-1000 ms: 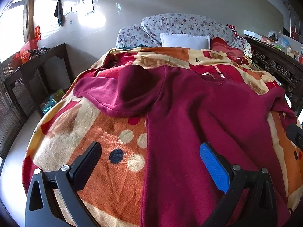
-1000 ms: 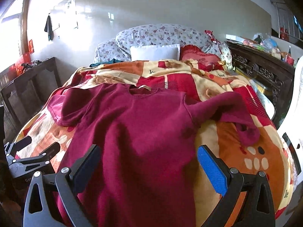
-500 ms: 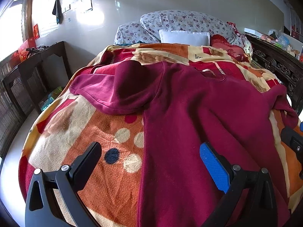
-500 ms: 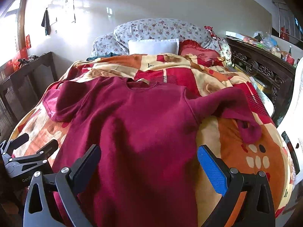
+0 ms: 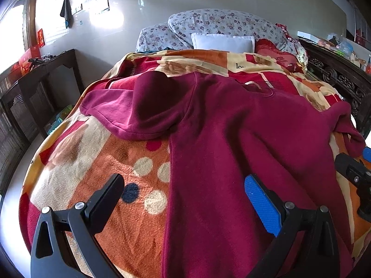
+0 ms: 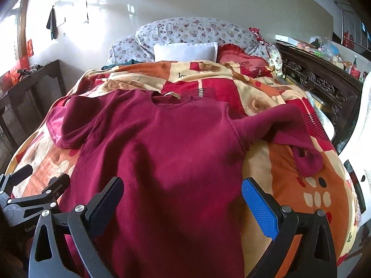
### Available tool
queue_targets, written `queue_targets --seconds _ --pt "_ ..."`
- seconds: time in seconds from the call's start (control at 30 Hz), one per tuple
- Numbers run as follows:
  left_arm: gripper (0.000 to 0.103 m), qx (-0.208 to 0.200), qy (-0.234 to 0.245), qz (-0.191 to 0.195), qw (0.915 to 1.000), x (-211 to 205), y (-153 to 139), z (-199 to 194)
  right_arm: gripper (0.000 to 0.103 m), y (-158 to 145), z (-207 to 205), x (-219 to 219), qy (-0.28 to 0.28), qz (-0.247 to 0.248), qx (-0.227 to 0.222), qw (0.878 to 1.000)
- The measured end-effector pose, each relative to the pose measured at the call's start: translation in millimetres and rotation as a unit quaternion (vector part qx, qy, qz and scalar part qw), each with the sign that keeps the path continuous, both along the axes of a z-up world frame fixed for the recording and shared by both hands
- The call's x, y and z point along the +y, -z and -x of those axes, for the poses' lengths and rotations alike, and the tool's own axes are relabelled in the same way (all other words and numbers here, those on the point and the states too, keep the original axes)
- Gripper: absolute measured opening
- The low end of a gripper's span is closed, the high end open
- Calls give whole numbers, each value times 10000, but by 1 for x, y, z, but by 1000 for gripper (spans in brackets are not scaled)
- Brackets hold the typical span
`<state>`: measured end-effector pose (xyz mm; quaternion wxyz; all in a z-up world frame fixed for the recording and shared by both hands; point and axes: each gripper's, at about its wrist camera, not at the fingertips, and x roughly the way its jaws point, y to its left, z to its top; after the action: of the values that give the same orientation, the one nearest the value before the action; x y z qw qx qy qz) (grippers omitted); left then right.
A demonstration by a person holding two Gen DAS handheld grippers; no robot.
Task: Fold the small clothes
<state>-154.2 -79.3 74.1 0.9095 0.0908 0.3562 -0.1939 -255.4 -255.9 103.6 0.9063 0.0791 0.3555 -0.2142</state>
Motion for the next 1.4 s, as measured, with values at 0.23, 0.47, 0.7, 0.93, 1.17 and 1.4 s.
queue_targets --seconds 0.23,0.47,0.7,0.93,1.17,1.4 --pt "103 57 -16 1 10000 -3 3 -8 103 6 -12 -5 25 -85 81 9999" --pt "103 164 -68 -31 9998 -5 10 -21 103 16 -28 -5 32 -107 191 9998" --pt "103 253 -100 -25 9996 -6 16 -32 103 24 -44 -8 104 -107 295 9995" --pt "103 293 -168 -26 9994 -3 18 -44 103 28 -57 -7 81 -160 285 9994" --pt "103 342 -291 -26 9990 4 19 -57 103 33 -78 1 0 -88 311 9995" --pt "103 344 -323 -31 9989 7 19 -64 103 34 -91 5 -77 -141 333 9993"
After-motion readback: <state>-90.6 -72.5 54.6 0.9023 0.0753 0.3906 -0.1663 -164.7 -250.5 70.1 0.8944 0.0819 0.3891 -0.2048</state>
